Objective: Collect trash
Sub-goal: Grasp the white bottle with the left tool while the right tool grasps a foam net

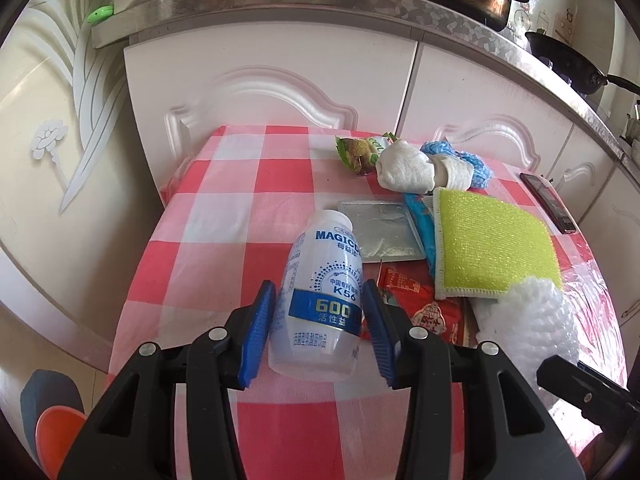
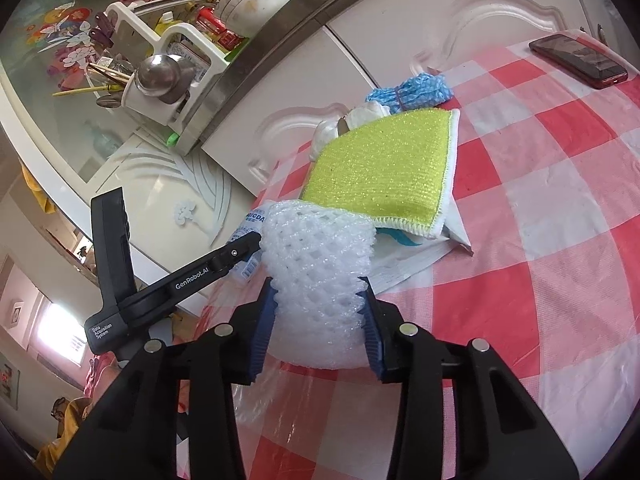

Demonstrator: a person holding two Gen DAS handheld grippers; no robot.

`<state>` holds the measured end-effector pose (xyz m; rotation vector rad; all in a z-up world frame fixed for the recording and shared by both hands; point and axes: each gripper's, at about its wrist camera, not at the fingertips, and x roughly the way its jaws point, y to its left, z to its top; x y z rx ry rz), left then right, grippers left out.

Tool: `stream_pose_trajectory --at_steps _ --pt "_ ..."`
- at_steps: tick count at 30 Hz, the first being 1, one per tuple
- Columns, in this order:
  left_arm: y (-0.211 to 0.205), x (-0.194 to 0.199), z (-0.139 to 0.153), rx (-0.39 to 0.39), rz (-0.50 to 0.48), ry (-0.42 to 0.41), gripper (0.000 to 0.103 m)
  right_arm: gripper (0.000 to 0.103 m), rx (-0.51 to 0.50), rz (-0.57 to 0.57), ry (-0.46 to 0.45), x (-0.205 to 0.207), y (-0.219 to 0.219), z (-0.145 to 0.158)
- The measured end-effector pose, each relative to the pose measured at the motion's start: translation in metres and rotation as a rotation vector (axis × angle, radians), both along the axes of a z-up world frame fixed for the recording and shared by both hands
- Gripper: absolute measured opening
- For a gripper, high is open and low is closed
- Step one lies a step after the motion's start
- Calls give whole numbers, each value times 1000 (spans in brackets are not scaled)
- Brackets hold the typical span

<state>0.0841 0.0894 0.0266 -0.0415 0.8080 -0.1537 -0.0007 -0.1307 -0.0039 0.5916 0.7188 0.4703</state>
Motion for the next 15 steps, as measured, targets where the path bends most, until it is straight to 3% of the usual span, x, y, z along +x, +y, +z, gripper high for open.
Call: stream_pose_trajectory --at_steps 15 --pt "29 -73 22 -61 33 -46 46 41 63 54 -43 -15 5 3"
